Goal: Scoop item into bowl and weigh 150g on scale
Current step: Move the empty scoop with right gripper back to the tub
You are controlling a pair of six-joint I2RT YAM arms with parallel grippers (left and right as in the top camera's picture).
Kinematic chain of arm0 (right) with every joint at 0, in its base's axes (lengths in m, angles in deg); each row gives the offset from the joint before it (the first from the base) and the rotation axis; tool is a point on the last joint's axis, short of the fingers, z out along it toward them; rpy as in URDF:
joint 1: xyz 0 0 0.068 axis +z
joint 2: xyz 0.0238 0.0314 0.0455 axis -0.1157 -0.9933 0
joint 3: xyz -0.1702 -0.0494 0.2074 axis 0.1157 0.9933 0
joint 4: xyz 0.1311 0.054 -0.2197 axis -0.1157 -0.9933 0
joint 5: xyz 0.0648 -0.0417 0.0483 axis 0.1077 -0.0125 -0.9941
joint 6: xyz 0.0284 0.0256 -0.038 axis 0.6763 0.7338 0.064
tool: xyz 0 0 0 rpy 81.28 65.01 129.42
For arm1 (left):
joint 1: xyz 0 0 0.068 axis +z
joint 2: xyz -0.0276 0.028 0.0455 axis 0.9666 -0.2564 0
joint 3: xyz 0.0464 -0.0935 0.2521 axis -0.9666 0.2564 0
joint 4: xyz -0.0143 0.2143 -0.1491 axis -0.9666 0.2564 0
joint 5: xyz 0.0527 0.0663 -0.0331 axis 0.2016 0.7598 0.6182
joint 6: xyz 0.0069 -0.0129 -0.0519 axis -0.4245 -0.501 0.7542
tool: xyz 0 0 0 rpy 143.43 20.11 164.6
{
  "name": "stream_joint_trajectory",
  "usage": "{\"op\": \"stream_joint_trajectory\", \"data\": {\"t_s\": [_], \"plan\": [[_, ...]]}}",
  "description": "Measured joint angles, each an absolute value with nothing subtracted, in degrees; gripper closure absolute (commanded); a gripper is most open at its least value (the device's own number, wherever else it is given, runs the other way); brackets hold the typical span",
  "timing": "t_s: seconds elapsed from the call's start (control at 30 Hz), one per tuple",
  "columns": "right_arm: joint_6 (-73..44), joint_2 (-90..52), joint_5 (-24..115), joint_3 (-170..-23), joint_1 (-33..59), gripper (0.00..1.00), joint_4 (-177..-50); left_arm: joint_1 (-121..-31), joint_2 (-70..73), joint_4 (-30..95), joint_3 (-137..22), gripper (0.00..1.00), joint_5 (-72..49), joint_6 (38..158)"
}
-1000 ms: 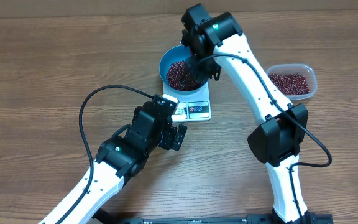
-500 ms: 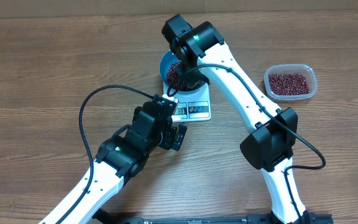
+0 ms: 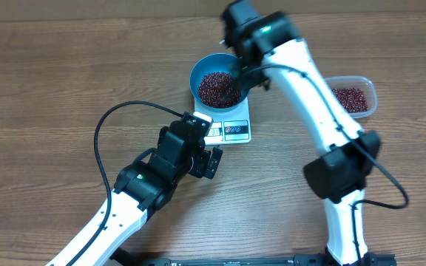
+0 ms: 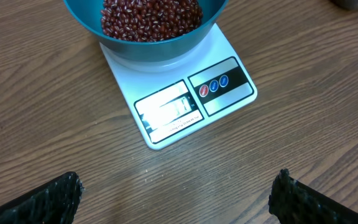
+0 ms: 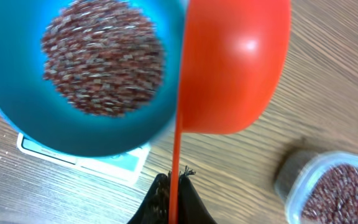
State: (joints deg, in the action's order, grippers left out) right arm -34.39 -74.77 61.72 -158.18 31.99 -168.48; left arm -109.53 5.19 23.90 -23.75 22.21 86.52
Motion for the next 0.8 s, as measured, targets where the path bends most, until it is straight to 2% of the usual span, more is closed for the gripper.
{"op": "stream_joint_trajectory", "data": {"t_s": [0.33,0.5,0.8], "plan": [[-34.47,-70.08,54.02,-158.53,12.36,0.96,-177.16,-109.53,5.19,23.90,-23.75,0.00,22.21,86.52],[-34.19,-70.08,52.49,-158.51,3.55,0.96,-177.64,-109.53,5.19,23.90,-23.75,0.00,22.21,86.52],[-33.16,-69.99,52.52,-151.58,-2.17,0.96,-177.44,-109.53,5.19,23.90,-23.75,0.00,22.21,86.49]]}}
